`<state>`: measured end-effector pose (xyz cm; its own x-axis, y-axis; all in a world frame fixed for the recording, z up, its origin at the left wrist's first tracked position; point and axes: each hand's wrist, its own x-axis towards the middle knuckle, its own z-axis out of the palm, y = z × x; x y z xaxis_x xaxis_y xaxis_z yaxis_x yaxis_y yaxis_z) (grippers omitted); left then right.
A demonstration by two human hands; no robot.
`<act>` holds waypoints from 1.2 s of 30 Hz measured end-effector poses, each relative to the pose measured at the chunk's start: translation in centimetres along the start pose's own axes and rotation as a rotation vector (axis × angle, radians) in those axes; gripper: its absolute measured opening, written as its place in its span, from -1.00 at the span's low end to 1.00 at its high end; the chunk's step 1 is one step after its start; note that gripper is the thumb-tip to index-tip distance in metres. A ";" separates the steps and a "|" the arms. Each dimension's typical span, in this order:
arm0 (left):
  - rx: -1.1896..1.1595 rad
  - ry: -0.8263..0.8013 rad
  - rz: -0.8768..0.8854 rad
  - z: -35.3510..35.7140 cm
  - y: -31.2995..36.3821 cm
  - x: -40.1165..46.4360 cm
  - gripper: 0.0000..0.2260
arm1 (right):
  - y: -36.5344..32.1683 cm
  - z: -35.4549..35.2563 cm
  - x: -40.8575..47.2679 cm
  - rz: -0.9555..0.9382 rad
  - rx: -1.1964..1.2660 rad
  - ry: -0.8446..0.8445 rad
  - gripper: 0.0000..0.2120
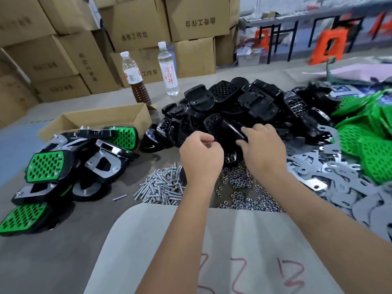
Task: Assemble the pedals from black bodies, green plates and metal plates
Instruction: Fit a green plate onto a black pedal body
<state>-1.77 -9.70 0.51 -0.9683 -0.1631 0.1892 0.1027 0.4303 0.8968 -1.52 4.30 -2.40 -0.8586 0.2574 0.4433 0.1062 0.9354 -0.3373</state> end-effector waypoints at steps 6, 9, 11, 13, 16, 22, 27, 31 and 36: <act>-0.314 -0.378 -0.141 3.3 3.6 -1.7 -0.50 | 0.7 -3.3 -2.4 -0.074 0.273 0.206 -0.74; -0.321 -0.381 -0.227 5.7 5.0 -3.3 -0.43 | 2.5 -5.5 -3.3 -0.064 0.351 0.036 -0.89; -0.416 -0.383 -0.291 7.1 4.8 -3.8 -0.62 | 4.7 -7.5 -3.6 0.063 0.422 0.027 -0.89; -0.497 -0.460 -0.319 8.5 4.7 -4.9 -0.94 | 7.6 -9.6 -4.0 0.211 0.311 0.125 -0.90; -0.453 -0.584 -0.253 10.6 5.0 -6.8 -0.85 | 12.2 -11.8 -4.0 0.482 -0.170 0.034 -0.61; -0.393 -0.640 -0.104 13.7 6.0 -9.2 -0.78 | 15.7 -13.3 -4.5 0.686 -0.280 -0.229 -0.14; -0.417 -0.590 -0.026 13.7 5.4 -9.1 -0.74 | 16.0 -13.7 -4.2 0.612 -0.103 -0.155 -0.15; -0.452 -0.457 -0.012 12.3 4.8 -8.1 -0.79 | 15.6 -13.1 -4.6 0.459 0.129 0.199 -0.64; -0.436 -0.307 -0.053 8.7 2.5 -6.6 -0.79 | 12.1 -10.9 -3.9 0.452 0.587 0.394 -0.75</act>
<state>2.94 0.17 -2.02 -0.9900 0.1211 0.0720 0.0736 0.0088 0.9973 8.62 17.24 0.82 -0.5464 0.7453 0.3820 0.0263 0.4712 -0.8816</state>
